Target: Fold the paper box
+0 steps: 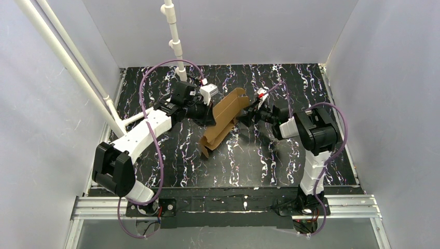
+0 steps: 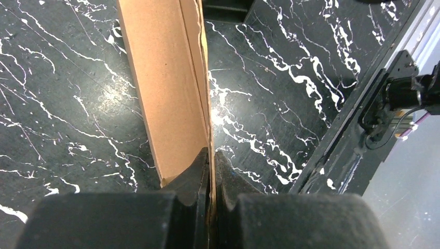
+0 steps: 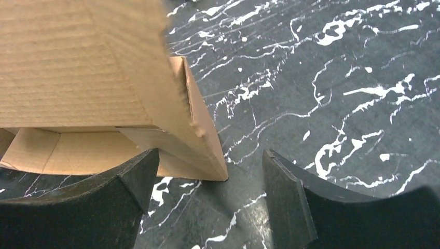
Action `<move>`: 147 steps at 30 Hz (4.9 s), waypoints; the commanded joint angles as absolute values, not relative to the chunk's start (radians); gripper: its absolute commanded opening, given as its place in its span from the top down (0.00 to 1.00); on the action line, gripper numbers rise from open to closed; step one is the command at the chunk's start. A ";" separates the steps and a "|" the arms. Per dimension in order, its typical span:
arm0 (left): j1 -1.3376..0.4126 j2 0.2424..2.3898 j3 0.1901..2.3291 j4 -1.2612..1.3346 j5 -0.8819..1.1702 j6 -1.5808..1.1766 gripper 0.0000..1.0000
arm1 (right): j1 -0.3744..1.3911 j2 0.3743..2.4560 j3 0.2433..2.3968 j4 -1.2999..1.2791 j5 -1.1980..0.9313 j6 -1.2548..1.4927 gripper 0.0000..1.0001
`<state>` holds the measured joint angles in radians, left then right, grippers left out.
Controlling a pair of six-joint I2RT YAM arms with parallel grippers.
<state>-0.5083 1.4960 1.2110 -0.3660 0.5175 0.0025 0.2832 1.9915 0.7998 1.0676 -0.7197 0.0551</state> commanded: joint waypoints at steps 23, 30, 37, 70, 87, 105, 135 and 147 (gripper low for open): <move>-0.452 1.513 1.232 -0.369 0.573 -0.069 1.00 | 0.336 2.037 0.791 1.312 -0.737 0.028 0.40; -0.440 1.507 1.222 -0.374 0.565 -0.069 1.00 | 0.324 1.999 0.808 1.169 -0.804 -0.029 0.37; -0.435 1.504 1.219 -0.386 0.568 -0.062 1.00 | 0.313 1.995 0.815 1.146 -0.840 -0.035 0.41; -0.433 1.525 1.235 -0.413 0.612 -0.049 1.00 | 0.336 2.042 0.915 1.016 -0.842 -0.104 0.67; -0.419 1.463 1.263 -0.386 0.607 -0.215 0.81 | 0.338 1.873 1.155 0.168 -0.636 -0.335 0.99; -0.359 1.147 0.912 -0.177 0.421 -0.385 0.21 | 0.342 1.877 1.411 -0.807 -0.223 -0.588 0.82; -0.508 1.074 0.465 0.289 0.383 -0.726 0.12 | 0.344 1.717 1.120 -0.268 -0.348 -0.409 0.99; -0.340 1.205 0.462 0.681 0.522 -0.849 0.02 | 0.344 1.731 1.109 -0.272 -0.395 -0.449 0.99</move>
<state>-0.4557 1.1980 0.4061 0.5838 0.4034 -0.7830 0.3416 1.7348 1.0939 -0.2882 -0.3527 -0.4229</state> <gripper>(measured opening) 0.982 0.071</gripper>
